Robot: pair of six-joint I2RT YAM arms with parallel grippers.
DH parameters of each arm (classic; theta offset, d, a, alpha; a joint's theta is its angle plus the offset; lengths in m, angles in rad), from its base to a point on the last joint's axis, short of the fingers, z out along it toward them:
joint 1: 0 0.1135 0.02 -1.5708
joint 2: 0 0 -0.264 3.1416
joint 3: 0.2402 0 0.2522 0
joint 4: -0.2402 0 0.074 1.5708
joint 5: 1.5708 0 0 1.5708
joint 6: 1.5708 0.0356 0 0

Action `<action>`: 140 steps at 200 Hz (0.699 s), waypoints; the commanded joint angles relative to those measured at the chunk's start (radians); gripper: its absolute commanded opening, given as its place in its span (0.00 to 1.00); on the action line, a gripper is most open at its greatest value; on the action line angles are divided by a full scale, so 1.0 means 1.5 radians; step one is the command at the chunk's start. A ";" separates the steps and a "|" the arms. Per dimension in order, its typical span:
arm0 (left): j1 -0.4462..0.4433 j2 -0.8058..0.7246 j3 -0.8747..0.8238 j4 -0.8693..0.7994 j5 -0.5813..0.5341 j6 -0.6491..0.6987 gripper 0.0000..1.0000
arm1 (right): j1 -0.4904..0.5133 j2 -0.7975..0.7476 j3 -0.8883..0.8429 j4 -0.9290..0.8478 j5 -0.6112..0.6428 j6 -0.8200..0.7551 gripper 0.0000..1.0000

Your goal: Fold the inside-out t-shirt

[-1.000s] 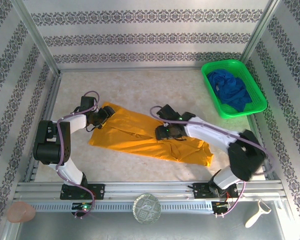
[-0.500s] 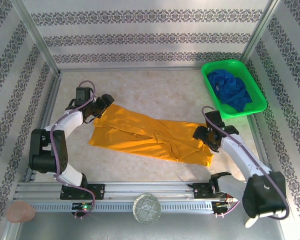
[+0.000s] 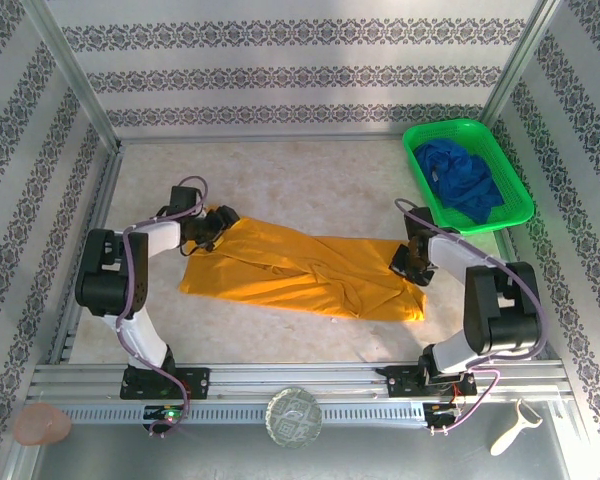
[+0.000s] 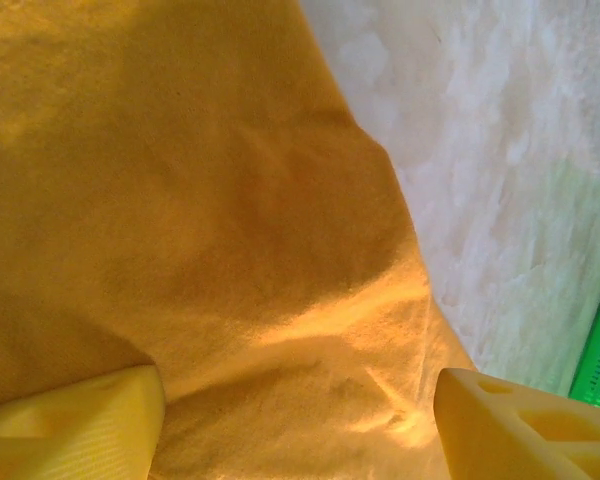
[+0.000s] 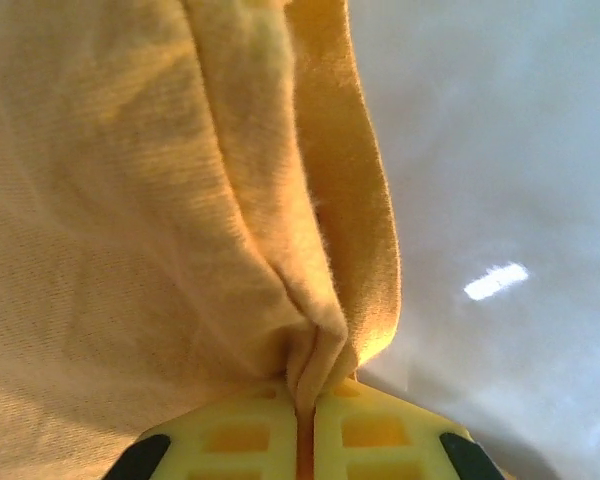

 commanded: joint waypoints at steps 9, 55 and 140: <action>0.081 -0.010 -0.069 -0.039 -0.063 -0.010 0.72 | 0.006 0.054 0.049 0.021 -0.055 -0.036 0.09; 0.131 -0.036 -0.045 -0.087 -0.053 0.049 0.73 | 0.059 0.062 0.086 0.037 -0.063 -0.038 0.60; 0.121 -0.089 0.031 -0.115 0.073 0.063 0.74 | 0.029 0.056 0.089 0.081 -0.089 -0.085 0.87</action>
